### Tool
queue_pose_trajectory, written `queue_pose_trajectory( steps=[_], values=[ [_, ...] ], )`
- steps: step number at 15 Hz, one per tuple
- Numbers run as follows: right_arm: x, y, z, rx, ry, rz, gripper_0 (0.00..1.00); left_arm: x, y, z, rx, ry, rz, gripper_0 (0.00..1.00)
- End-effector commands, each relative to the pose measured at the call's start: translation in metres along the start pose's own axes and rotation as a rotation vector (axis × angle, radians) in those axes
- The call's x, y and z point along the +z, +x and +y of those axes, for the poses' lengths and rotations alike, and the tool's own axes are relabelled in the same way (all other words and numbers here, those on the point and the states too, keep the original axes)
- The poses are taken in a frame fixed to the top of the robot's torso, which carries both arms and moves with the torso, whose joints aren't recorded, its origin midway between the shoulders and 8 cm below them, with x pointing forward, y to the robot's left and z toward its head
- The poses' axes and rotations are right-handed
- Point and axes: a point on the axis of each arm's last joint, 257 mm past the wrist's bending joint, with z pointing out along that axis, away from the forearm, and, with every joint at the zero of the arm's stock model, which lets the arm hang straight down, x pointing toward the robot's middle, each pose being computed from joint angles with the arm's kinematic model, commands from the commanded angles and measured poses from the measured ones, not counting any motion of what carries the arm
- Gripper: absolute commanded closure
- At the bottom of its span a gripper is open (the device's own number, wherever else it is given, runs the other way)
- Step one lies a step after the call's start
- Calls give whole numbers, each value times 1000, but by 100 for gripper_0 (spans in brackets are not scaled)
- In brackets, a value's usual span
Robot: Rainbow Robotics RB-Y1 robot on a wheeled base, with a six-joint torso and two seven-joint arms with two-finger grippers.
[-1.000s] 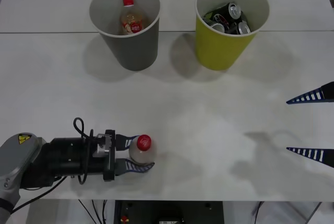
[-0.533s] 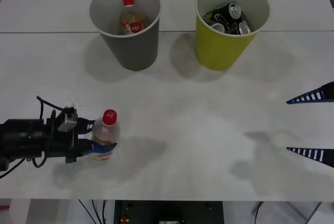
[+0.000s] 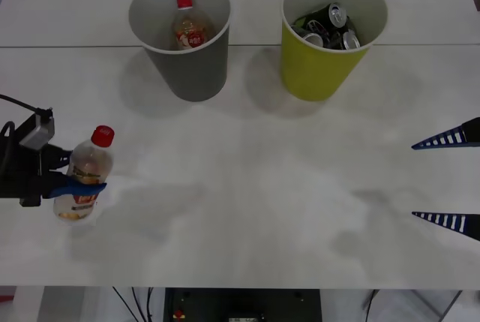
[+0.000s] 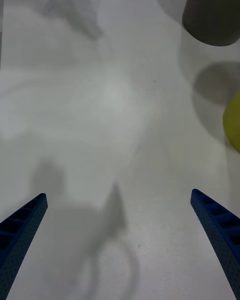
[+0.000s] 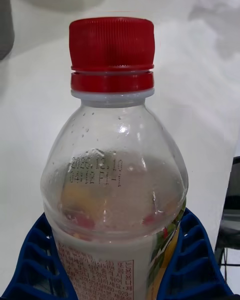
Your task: Put the can into the green bin and the plastic bottle into the gray bin
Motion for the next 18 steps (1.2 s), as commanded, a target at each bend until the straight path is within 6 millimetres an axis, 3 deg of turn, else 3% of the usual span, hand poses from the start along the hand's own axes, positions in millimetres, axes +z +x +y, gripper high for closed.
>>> queue_pose_trajectory(
  steps=[1,5,9,14,18],
  values=[
    [0,0,0,0,0,0,0,-29,-7,12,-45,-39,52,100],
    [0,0,0,0,0,0,0,-69,-26,20,-67,-102,151,100],
    [0,0,0,0,0,0,0,-90,-63,31,-91,-143,186,100],
    [0,0,0,0,0,0,0,-89,-120,52,-56,-196,239,100],
    [0,0,0,0,0,0,0,-87,-179,79,8,-206,285,100]
  ],
)
